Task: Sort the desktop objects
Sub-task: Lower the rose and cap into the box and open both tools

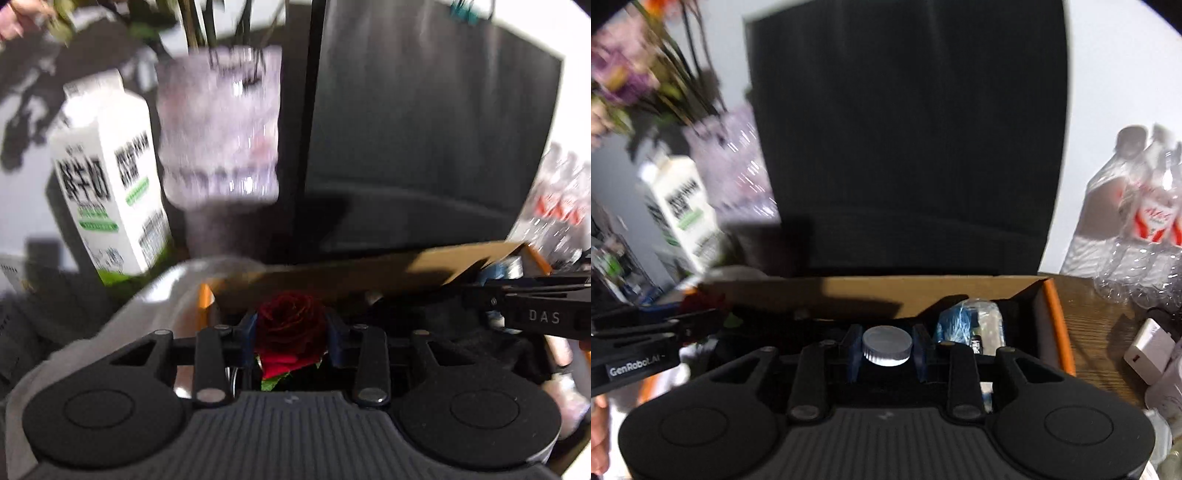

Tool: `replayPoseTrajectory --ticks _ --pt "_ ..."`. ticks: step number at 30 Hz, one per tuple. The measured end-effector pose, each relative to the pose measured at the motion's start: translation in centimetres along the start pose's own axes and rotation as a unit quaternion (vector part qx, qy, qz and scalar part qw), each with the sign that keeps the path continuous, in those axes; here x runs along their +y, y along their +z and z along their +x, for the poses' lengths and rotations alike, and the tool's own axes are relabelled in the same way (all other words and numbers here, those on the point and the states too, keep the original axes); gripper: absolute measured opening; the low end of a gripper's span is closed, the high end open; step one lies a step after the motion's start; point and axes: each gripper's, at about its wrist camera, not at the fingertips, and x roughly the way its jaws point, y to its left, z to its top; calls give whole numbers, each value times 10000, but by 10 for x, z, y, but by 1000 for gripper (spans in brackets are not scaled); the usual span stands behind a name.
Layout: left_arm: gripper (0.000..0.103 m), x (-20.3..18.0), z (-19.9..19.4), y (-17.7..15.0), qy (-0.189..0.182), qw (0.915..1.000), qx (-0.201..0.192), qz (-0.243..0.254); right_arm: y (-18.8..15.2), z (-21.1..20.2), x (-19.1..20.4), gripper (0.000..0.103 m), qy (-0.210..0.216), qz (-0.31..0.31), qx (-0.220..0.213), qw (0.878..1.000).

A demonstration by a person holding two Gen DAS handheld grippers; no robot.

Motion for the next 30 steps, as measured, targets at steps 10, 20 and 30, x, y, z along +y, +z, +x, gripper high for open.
replayPoseTrajectory --ticks 10,20,30 --pt "75 -4 18 -1 -147 9993 321 158 -5 39 2 29 -324 -199 297 9988" --pt "101 4 -40 7 220 9968 424 -642 -8 -37 -2 63 -590 33 153 9981" --pt "103 -35 -113 -21 589 9973 173 -406 -38 -124 10 85 -603 58 -229 9979"
